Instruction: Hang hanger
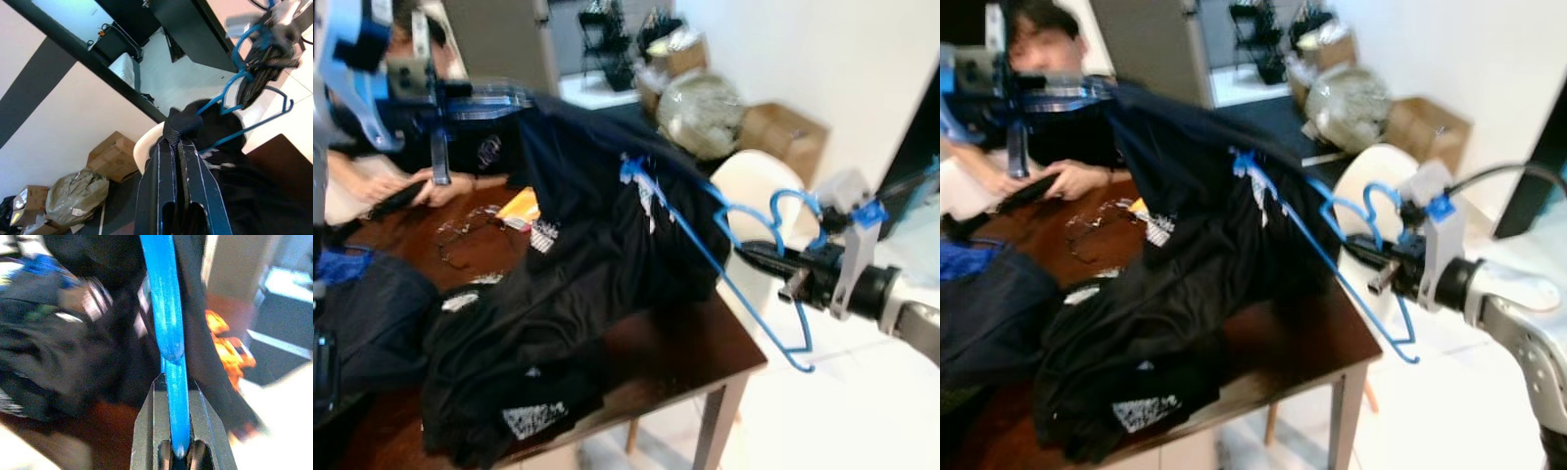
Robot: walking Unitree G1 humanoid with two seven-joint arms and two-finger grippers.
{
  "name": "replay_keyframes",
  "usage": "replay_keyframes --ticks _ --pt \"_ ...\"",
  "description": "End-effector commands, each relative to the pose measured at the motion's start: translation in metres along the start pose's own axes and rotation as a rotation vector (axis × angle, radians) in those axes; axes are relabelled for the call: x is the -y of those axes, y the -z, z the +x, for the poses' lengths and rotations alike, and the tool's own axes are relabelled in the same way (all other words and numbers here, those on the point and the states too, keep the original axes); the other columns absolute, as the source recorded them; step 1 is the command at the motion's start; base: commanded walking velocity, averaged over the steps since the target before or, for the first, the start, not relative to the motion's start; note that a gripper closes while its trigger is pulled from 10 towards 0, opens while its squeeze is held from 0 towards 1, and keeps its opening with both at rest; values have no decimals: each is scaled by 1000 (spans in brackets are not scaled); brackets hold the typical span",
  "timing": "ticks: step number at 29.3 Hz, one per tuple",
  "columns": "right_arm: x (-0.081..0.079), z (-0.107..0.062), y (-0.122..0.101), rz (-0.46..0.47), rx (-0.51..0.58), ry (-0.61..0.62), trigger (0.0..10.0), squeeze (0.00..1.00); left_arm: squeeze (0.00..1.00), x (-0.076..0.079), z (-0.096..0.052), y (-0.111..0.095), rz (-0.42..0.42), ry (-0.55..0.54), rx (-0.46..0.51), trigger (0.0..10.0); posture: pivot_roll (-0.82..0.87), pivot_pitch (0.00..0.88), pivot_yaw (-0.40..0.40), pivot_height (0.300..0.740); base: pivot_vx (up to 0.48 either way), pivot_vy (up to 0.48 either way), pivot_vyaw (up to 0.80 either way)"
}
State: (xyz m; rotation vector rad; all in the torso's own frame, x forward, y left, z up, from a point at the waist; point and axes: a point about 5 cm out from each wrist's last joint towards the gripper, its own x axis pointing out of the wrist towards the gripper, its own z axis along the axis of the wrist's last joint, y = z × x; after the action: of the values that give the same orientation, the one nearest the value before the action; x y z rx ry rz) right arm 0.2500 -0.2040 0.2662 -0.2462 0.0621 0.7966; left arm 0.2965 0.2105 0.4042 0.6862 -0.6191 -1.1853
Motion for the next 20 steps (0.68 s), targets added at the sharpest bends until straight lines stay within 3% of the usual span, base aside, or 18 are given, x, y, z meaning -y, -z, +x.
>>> replay_keyframes --ticks 1,7,15,18,20 --pt "-10 0 -10 -35 67 -73 10000 0 0 0 -5 3 -8 -10 -14 3059 14 11 89 740 0 0 0" --pt "-19 -5 -18 -58 127 -129 10000 0 0 3 -2 7 -18 -2 -9 3176 14 11 89 740 0 0 0" --pt "-8 6 -30 -55 219 12 10000 0 0 10 4 13 -51 14 9 3255 2 11 91 740 0 0 0" --pt "-5 8 -29 -51 205 36 10000 0 0 11 5 13 -53 17 12 3255 3 10 91 740 0 0 0" --pt "-3 13 -20 -69 120 67 10000 0 0 12 6 13 -59 23 23 3255 3 8 88 740 0 0 0"
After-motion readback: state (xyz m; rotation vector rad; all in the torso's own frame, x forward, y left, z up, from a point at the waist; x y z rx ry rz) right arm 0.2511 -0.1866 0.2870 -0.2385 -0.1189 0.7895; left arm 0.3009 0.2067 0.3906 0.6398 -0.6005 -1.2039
